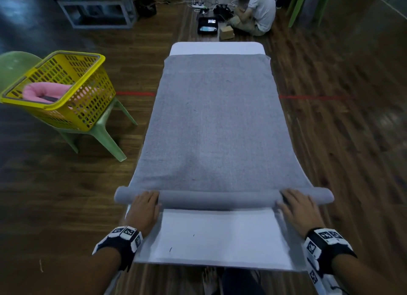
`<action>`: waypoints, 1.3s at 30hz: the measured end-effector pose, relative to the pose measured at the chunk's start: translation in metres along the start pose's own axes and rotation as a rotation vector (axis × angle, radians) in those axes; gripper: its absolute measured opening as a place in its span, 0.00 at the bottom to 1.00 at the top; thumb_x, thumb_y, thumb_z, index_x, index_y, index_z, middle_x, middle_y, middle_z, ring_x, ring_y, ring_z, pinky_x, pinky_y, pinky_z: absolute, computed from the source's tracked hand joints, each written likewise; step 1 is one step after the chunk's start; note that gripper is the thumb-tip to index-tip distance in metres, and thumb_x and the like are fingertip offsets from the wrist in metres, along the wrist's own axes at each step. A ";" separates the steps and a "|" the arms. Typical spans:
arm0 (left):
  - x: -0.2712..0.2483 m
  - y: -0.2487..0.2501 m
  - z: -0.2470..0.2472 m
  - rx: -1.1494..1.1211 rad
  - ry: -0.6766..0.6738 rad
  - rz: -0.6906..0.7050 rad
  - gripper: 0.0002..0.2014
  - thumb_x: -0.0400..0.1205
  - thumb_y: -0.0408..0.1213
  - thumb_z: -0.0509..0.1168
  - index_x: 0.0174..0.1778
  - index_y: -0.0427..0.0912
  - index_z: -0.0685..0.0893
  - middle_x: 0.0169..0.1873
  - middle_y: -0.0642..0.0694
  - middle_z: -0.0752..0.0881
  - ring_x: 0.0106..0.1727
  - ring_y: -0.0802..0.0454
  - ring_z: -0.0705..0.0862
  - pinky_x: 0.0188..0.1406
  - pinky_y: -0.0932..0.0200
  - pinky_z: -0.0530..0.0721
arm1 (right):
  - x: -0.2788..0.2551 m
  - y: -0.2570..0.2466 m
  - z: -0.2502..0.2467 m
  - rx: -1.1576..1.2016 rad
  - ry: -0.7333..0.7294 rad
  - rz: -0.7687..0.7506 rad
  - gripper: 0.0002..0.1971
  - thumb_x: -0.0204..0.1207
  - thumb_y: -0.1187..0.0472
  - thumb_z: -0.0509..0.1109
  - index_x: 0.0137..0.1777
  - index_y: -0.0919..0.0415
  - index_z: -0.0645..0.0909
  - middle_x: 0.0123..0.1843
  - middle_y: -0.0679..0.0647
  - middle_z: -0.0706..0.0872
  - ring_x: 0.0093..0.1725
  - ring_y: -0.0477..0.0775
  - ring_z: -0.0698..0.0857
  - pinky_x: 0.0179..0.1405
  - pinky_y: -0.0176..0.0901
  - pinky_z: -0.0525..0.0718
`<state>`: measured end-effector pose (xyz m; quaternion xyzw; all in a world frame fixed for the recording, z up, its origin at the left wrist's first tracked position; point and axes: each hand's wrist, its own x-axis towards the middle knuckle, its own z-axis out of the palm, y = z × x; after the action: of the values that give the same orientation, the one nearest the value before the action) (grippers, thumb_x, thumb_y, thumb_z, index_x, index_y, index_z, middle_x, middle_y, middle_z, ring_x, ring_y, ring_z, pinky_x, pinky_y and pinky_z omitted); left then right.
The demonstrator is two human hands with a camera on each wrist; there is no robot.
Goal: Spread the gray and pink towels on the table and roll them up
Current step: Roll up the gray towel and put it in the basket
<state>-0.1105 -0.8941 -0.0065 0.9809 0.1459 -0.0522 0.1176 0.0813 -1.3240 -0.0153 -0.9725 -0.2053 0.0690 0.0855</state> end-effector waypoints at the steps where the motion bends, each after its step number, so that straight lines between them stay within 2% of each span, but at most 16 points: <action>1: -0.003 0.001 0.002 0.013 -0.040 0.009 0.21 0.72 0.38 0.69 0.60 0.35 0.81 0.54 0.39 0.85 0.54 0.39 0.84 0.56 0.42 0.82 | -0.004 -0.001 0.006 -0.015 -0.036 -0.026 0.21 0.76 0.52 0.69 0.68 0.56 0.78 0.69 0.55 0.80 0.70 0.60 0.77 0.67 0.65 0.71; 4: -0.007 0.002 0.004 0.042 -0.071 -0.011 0.24 0.58 0.29 0.78 0.51 0.39 0.84 0.46 0.41 0.88 0.46 0.41 0.86 0.46 0.47 0.86 | -0.014 0.000 0.014 0.006 -0.070 -0.025 0.28 0.65 0.63 0.80 0.66 0.59 0.80 0.66 0.59 0.82 0.67 0.66 0.79 0.65 0.71 0.74; 6: -0.004 0.004 -0.002 0.074 -0.059 -0.008 0.21 0.55 0.31 0.79 0.43 0.43 0.84 0.39 0.46 0.87 0.39 0.44 0.85 0.37 0.51 0.84 | -0.009 0.001 0.008 -0.014 -0.061 -0.016 0.26 0.59 0.67 0.81 0.59 0.57 0.83 0.58 0.57 0.87 0.58 0.65 0.83 0.59 0.67 0.79; 8: -0.005 0.003 -0.003 0.110 -0.093 -0.004 0.17 0.56 0.36 0.77 0.39 0.47 0.83 0.35 0.49 0.86 0.36 0.45 0.84 0.35 0.52 0.81 | -0.003 0.002 0.003 -0.055 -0.078 -0.001 0.19 0.62 0.64 0.77 0.55 0.51 0.84 0.53 0.53 0.88 0.54 0.61 0.84 0.59 0.61 0.76; 12: 0.010 0.003 -0.015 0.124 -0.043 -0.018 0.09 0.68 0.39 0.68 0.43 0.44 0.85 0.39 0.45 0.88 0.42 0.43 0.85 0.46 0.48 0.81 | 0.019 -0.003 -0.006 -0.162 -0.081 0.025 0.15 0.73 0.51 0.64 0.59 0.43 0.81 0.58 0.46 0.86 0.61 0.54 0.81 0.67 0.58 0.65; 16: 0.017 0.000 -0.011 0.026 0.032 0.008 0.16 0.80 0.39 0.60 0.59 0.36 0.82 0.54 0.39 0.86 0.54 0.41 0.84 0.58 0.41 0.83 | 0.023 -0.006 -0.003 0.014 0.068 -0.010 0.15 0.78 0.50 0.63 0.62 0.52 0.81 0.63 0.52 0.83 0.64 0.56 0.81 0.65 0.62 0.73; 18: 0.011 -0.006 -0.004 0.055 -0.034 0.026 0.21 0.74 0.43 0.64 0.60 0.37 0.82 0.54 0.40 0.86 0.54 0.41 0.84 0.59 0.40 0.82 | 0.010 -0.007 0.008 0.014 0.026 -0.068 0.21 0.72 0.51 0.74 0.63 0.56 0.81 0.63 0.54 0.83 0.64 0.59 0.82 0.64 0.65 0.76; 20: 0.003 -0.006 -0.003 0.068 -0.130 0.035 0.26 0.61 0.36 0.77 0.55 0.37 0.84 0.49 0.40 0.87 0.49 0.40 0.86 0.53 0.41 0.85 | -0.002 -0.006 0.012 -0.003 -0.033 -0.065 0.27 0.61 0.58 0.82 0.63 0.55 0.81 0.60 0.54 0.85 0.61 0.61 0.83 0.62 0.68 0.77; 23: 0.004 -0.001 -0.011 0.084 -0.145 0.010 0.21 0.53 0.35 0.78 0.43 0.42 0.85 0.37 0.44 0.87 0.38 0.42 0.86 0.40 0.47 0.84 | 0.004 -0.002 0.006 -0.041 -0.087 -0.045 0.24 0.56 0.63 0.81 0.53 0.47 0.82 0.51 0.50 0.88 0.52 0.61 0.84 0.59 0.65 0.75; 25: 0.014 -0.002 -0.014 0.081 -0.078 -0.023 0.15 0.61 0.36 0.72 0.44 0.41 0.86 0.39 0.42 0.88 0.40 0.40 0.86 0.43 0.47 0.84 | 0.019 -0.003 -0.003 -0.059 -0.086 -0.006 0.16 0.64 0.54 0.71 0.53 0.44 0.81 0.52 0.47 0.87 0.56 0.58 0.82 0.65 0.64 0.67; 27: 0.020 -0.002 -0.009 0.053 -0.005 -0.051 0.16 0.74 0.34 0.67 0.58 0.36 0.84 0.53 0.37 0.87 0.54 0.38 0.85 0.56 0.41 0.83 | 0.031 -0.005 -0.006 -0.045 -0.075 0.025 0.19 0.73 0.49 0.57 0.62 0.45 0.80 0.62 0.47 0.84 0.65 0.54 0.79 0.71 0.64 0.59; 30: 0.016 -0.004 0.001 0.041 -0.015 -0.018 0.21 0.80 0.43 0.63 0.66 0.36 0.79 0.62 0.37 0.83 0.64 0.37 0.81 0.68 0.38 0.74 | 0.031 -0.004 -0.003 -0.002 -0.118 0.029 0.22 0.82 0.43 0.56 0.75 0.45 0.69 0.75 0.43 0.73 0.77 0.47 0.67 0.77 0.63 0.48; 32: 0.010 -0.003 0.000 0.033 -0.071 0.009 0.25 0.71 0.40 0.74 0.63 0.37 0.81 0.58 0.39 0.85 0.60 0.38 0.83 0.66 0.39 0.76 | 0.021 -0.003 0.001 -0.021 -0.178 0.001 0.25 0.77 0.46 0.67 0.73 0.46 0.71 0.73 0.44 0.75 0.77 0.50 0.69 0.77 0.66 0.48; 34: 0.009 0.000 -0.007 0.045 -0.109 0.027 0.22 0.62 0.36 0.78 0.52 0.40 0.85 0.47 0.42 0.88 0.47 0.41 0.87 0.53 0.41 0.83 | 0.016 0.001 0.003 -0.022 -0.145 -0.020 0.22 0.68 0.54 0.74 0.63 0.48 0.81 0.62 0.49 0.84 0.67 0.56 0.80 0.74 0.70 0.60; 36: 0.017 0.006 -0.018 0.096 -0.121 0.035 0.12 0.64 0.43 0.69 0.42 0.46 0.85 0.38 0.48 0.88 0.41 0.45 0.86 0.48 0.46 0.80 | 0.021 0.000 -0.007 -0.032 -0.131 -0.008 0.18 0.66 0.51 0.69 0.57 0.47 0.84 0.56 0.48 0.87 0.61 0.56 0.83 0.70 0.63 0.65; 39: 0.033 0.006 -0.024 0.075 -0.061 0.003 0.16 0.73 0.43 0.57 0.49 0.44 0.85 0.44 0.45 0.89 0.46 0.44 0.86 0.54 0.47 0.79 | 0.038 -0.006 -0.019 -0.072 -0.156 0.020 0.19 0.75 0.47 0.58 0.65 0.43 0.78 0.65 0.44 0.82 0.68 0.50 0.76 0.73 0.57 0.57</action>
<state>-0.0755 -0.8846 0.0138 0.9828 0.1385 -0.0872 0.0854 0.1163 -1.3056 0.0011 -0.9686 -0.2040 0.1377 0.0335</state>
